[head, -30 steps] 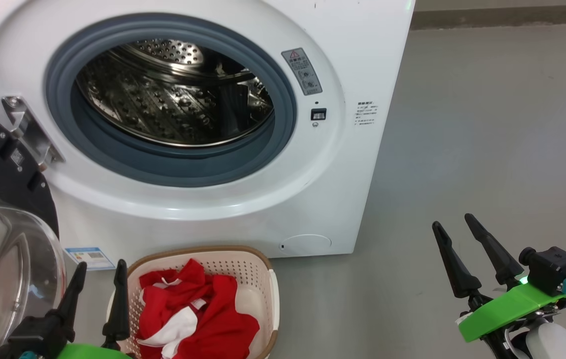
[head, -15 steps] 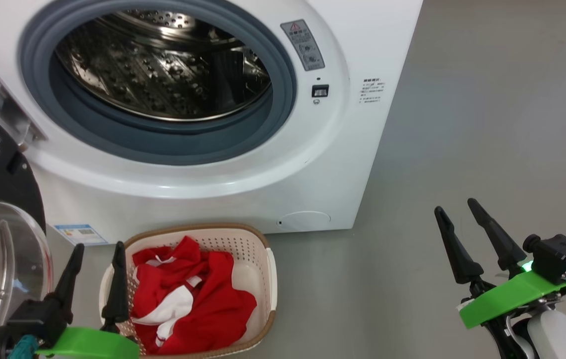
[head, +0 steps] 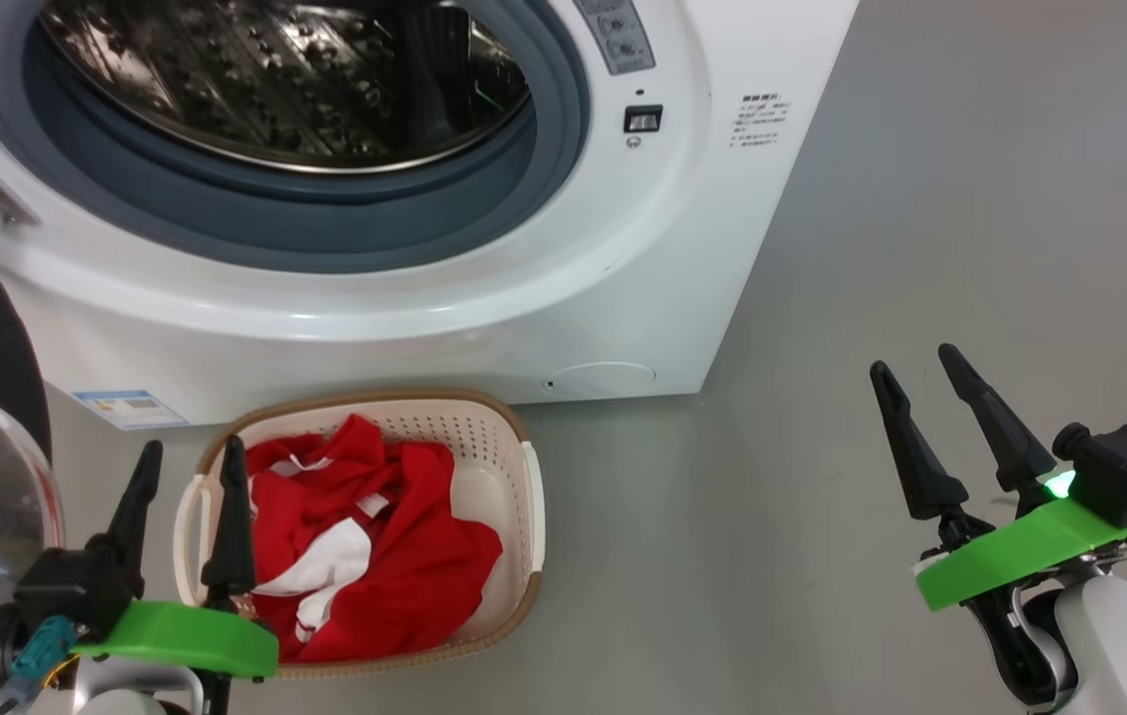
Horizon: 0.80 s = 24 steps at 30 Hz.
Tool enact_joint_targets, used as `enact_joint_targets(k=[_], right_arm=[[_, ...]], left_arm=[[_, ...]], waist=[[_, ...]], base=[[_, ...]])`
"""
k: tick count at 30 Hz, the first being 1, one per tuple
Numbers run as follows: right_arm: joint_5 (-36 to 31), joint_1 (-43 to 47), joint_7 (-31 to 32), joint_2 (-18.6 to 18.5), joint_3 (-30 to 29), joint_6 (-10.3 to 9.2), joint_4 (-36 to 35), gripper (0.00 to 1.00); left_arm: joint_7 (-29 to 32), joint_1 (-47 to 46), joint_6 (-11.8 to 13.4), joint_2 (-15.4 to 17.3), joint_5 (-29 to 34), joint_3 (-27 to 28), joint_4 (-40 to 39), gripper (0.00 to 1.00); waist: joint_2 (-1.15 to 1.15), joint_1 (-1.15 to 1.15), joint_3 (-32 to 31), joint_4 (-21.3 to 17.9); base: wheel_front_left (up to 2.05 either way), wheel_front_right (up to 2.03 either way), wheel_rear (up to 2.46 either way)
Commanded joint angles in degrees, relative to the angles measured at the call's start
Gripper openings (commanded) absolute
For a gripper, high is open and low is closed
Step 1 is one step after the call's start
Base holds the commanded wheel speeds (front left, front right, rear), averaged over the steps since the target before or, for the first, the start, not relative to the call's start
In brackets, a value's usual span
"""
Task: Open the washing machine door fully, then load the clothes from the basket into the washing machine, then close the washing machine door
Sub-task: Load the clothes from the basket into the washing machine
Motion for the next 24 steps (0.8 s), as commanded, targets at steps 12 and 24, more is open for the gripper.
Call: enact_joint_targets(k=[12,24], right_arm=[[-0.84,-3.15,-0.69,-0.78,0.70,0.09,-2.15,1.00],[-1.20,-5.81,-0.69,-0.22,0.90,0.09,-2.87,1.00]], left_arm=[[-0.70,-6.25,-1.09,-0.35,0.60,2.89,4.44,1.00],[-0.70,-11.65,-2.69,-1.28,1.32,4.24,13.59,1.00]], waist=[[0.00,0.00,6.59,-0.76],[0.00,0.00,12.25,-1.33]], base=[[0.00,0.00,0.00],[0.00,0.00,0.00]])
